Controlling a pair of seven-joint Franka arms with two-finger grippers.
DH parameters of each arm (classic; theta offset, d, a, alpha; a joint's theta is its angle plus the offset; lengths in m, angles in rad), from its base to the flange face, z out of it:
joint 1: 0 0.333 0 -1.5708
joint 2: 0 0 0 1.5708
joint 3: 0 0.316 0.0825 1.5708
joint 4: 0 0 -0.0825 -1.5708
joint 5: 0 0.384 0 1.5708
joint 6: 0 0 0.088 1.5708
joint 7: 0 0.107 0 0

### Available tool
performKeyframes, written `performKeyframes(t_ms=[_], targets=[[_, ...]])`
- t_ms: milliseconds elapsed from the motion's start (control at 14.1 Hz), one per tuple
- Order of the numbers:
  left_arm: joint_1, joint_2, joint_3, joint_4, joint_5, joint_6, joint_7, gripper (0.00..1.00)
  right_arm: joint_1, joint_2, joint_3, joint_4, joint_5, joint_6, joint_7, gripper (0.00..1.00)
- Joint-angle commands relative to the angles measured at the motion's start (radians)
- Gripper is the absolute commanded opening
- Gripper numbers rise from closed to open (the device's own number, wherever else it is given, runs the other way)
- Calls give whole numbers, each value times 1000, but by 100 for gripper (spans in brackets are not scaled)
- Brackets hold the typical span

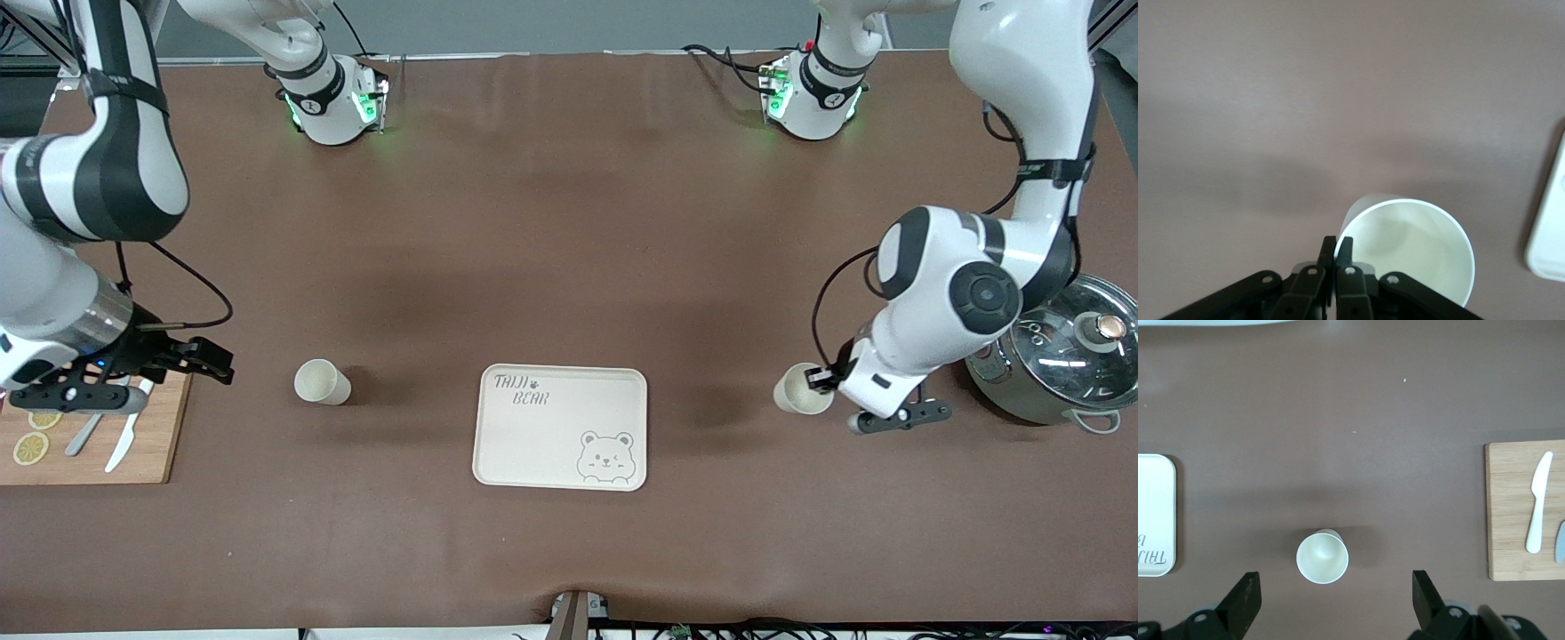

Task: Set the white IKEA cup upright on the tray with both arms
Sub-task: 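Carry the cup with the left gripper while the right gripper reaches the other cup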

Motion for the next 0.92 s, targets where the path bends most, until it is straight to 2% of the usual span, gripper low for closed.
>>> performKeyframes(t_ms=[0, 213, 638, 851], targets=[[-45, 60, 2, 118, 12, -60, -97, 0, 7, 7, -5, -41, 7, 32, 14, 100], [-84, 69, 2, 132, 4, -59, -234, 0, 6, -13, -5, -145, 7, 105, 2, 100], [-203, 142, 2, 233, 4, -48, -457, 0, -4, -59, -5, -305, 5, 237, -17, 100], [-253, 164, 5, 236, 7, -12, -535, 0, -4, -67, -5, -365, 5, 299, -37, 100]])
